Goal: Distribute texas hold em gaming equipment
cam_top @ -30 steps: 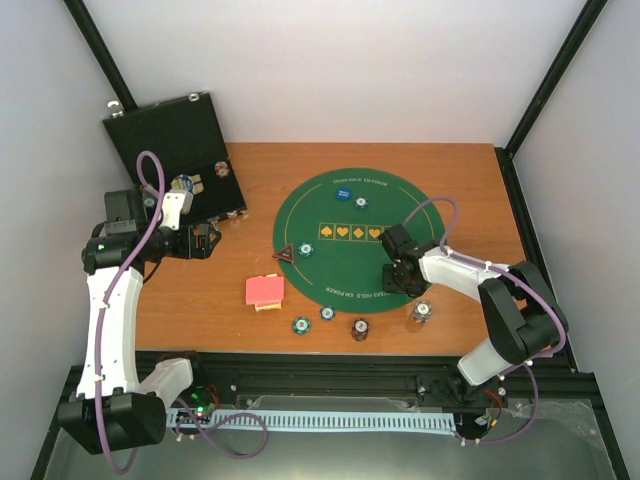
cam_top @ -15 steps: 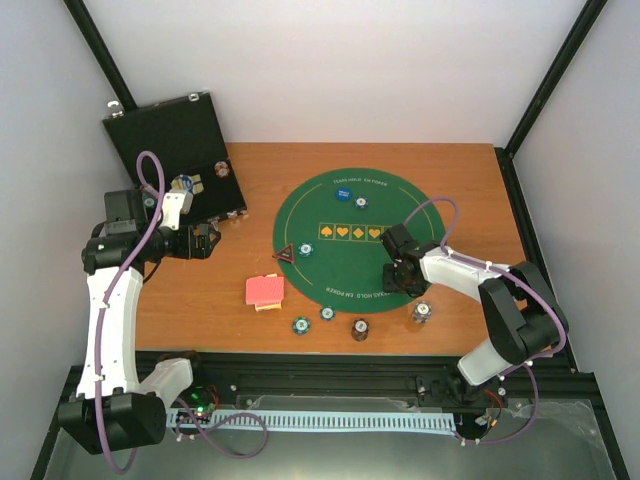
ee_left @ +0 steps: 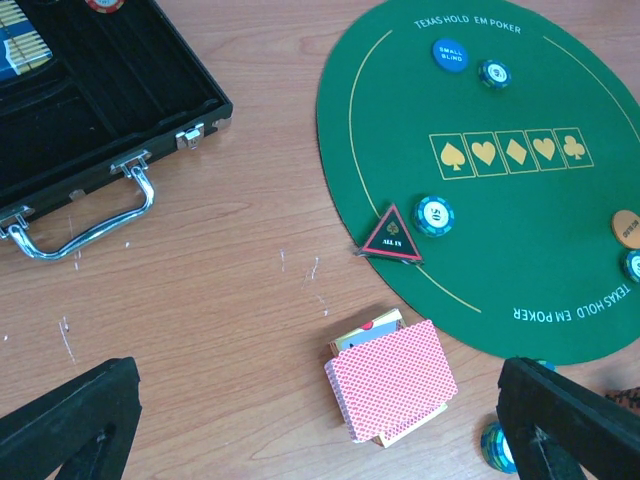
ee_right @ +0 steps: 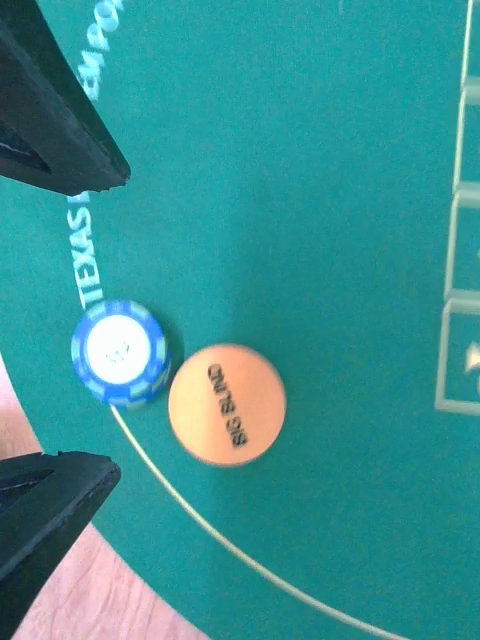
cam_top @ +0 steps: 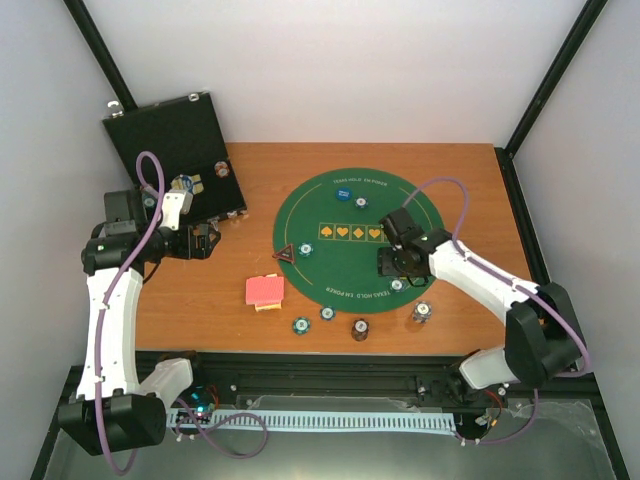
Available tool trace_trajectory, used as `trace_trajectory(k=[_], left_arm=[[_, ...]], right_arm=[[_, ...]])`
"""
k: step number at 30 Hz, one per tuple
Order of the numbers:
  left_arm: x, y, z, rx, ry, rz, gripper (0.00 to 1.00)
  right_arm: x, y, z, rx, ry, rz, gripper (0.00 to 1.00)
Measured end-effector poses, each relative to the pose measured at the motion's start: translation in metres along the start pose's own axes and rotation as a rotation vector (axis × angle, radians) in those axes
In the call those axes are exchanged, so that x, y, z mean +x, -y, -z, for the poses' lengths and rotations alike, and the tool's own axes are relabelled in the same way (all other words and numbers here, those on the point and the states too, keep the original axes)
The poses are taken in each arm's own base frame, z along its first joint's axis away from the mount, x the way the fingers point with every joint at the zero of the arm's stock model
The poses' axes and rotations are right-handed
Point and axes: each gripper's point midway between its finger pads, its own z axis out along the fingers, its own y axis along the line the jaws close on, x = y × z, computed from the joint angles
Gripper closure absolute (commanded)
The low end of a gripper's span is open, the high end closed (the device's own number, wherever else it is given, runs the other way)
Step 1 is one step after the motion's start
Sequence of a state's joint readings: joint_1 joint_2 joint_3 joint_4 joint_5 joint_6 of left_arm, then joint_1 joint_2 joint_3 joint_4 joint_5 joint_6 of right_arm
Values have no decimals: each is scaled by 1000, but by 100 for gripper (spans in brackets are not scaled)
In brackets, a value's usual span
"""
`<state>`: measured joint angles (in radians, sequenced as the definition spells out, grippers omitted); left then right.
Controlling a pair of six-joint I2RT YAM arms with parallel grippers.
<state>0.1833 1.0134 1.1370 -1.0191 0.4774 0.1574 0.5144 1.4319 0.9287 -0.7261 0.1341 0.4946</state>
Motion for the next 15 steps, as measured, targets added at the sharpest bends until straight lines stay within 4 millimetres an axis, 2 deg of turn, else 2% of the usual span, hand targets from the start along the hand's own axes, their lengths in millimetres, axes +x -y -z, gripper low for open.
trace_trajectory(k=[3,5,8,11,15], left_arm=[[0,0,1,0,3,-1,0],[0,0,1,0,3,-1,0],[0,1,1,0,3,-1,0],[0,1,1,1,3,-1,0],[0,1,1,1,3,-1,0]], right_arm=[[-3,-27,21,-31,46,65,30],[10,-58,31,-68,50,142,30],[46,-93,38,-106,18,246,30],[76,-112,40,-116,-16,307,30],[102,-119,41,-112,-43,332,29]])
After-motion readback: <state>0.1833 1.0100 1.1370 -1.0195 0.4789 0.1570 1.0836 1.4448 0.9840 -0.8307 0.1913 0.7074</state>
